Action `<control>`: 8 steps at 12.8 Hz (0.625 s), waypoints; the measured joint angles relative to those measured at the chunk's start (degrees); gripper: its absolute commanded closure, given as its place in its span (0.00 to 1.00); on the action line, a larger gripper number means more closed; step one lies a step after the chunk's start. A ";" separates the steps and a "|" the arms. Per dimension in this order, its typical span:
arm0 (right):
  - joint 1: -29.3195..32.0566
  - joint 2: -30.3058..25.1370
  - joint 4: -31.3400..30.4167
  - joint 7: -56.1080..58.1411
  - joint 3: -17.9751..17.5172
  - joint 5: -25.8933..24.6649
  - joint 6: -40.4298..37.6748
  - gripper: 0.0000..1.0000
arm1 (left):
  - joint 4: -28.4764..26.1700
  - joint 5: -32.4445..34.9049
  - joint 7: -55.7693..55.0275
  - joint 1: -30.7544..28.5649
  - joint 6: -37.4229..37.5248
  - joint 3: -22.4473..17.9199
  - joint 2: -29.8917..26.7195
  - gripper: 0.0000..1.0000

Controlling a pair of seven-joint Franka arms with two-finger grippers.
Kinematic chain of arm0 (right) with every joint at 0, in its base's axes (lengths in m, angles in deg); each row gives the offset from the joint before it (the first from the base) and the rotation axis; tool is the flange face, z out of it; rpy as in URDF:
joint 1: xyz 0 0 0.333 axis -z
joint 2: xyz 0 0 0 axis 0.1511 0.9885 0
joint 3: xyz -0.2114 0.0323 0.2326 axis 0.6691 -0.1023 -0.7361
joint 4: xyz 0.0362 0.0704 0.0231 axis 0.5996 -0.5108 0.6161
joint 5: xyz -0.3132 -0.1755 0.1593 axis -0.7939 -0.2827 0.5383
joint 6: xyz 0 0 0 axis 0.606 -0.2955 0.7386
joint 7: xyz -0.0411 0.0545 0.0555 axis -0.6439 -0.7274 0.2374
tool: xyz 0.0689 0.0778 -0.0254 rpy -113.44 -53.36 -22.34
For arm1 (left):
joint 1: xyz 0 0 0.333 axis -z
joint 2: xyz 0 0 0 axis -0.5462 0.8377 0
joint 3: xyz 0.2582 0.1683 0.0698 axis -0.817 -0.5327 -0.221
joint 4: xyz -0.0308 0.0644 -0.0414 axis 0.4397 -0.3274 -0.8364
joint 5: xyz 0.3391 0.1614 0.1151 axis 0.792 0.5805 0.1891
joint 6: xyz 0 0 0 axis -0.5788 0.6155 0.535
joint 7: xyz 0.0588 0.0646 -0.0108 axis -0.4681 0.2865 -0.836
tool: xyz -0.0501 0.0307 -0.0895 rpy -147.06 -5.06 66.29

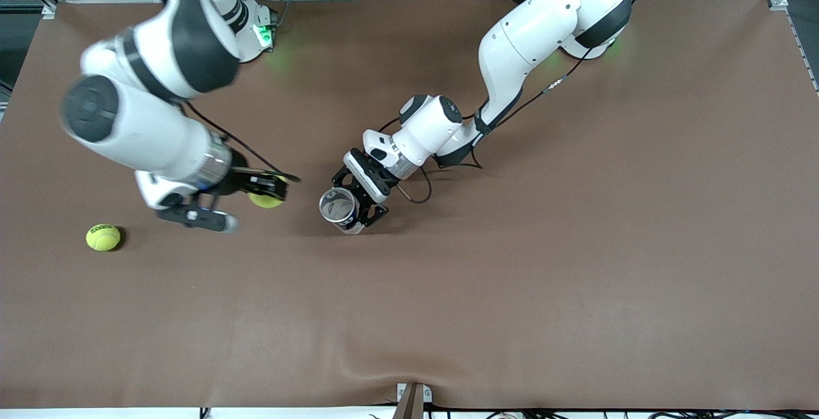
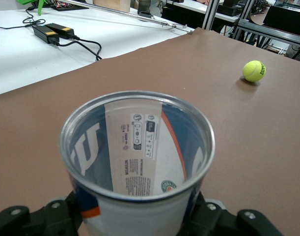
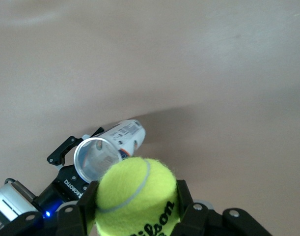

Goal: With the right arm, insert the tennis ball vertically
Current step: 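Move the held ball with the right gripper over the can opening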

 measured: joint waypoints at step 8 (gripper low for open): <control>-6.60 5.90 1.16 -1.54 0.02 -0.02 8.47 1.00 | 0.00 0.00 0.00 0.28 -0.24 -0.14 0.09 0.18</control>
